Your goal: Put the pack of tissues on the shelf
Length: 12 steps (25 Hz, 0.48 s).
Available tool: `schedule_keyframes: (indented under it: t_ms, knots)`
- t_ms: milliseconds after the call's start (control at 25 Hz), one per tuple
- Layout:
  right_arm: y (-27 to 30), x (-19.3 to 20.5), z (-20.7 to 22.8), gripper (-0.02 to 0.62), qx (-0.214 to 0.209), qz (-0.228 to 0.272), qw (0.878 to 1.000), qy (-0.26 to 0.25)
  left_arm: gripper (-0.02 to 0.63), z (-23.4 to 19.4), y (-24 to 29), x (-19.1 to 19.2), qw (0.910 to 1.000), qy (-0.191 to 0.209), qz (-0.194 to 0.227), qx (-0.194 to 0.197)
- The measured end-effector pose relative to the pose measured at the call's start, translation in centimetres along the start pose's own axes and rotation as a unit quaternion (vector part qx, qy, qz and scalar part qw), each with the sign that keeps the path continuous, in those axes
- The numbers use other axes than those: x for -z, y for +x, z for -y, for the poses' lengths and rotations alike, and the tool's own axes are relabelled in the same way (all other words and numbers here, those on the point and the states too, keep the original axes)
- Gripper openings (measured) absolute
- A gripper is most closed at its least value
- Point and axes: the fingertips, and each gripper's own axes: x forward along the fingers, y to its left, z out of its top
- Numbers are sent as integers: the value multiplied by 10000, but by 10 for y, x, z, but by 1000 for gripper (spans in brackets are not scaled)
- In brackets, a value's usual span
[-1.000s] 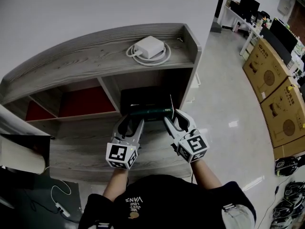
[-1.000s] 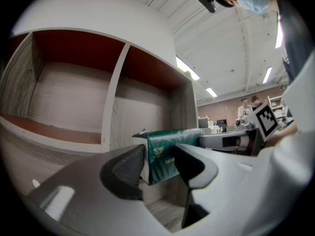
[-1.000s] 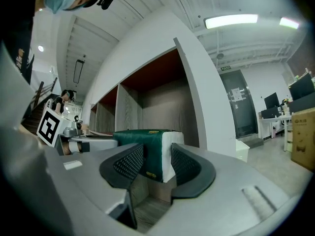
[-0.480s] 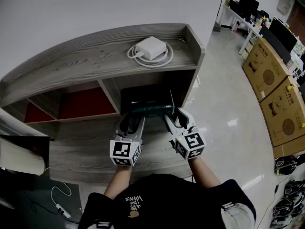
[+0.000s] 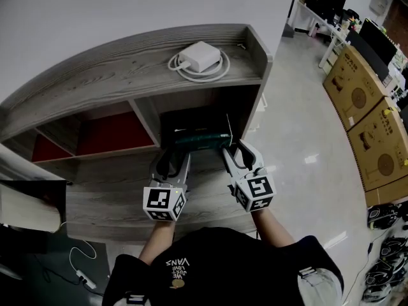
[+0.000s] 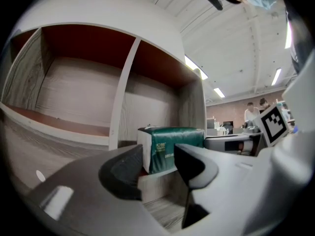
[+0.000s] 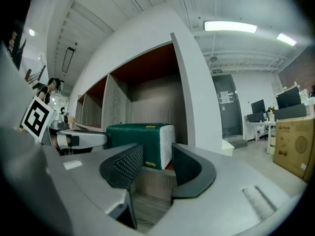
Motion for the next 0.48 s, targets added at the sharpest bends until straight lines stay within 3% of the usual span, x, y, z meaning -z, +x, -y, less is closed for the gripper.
schedule_keyframes:
  t_ms: [280,480]
  knots:
    - [-10,9,-9,163,9,-110,9999,-40,212,8,-13,9,9999,80,-132,-48]
    - [-13,15,-12,42,0,-150,9999,-25,141,13,-15,15,9999,41,-140,-62]
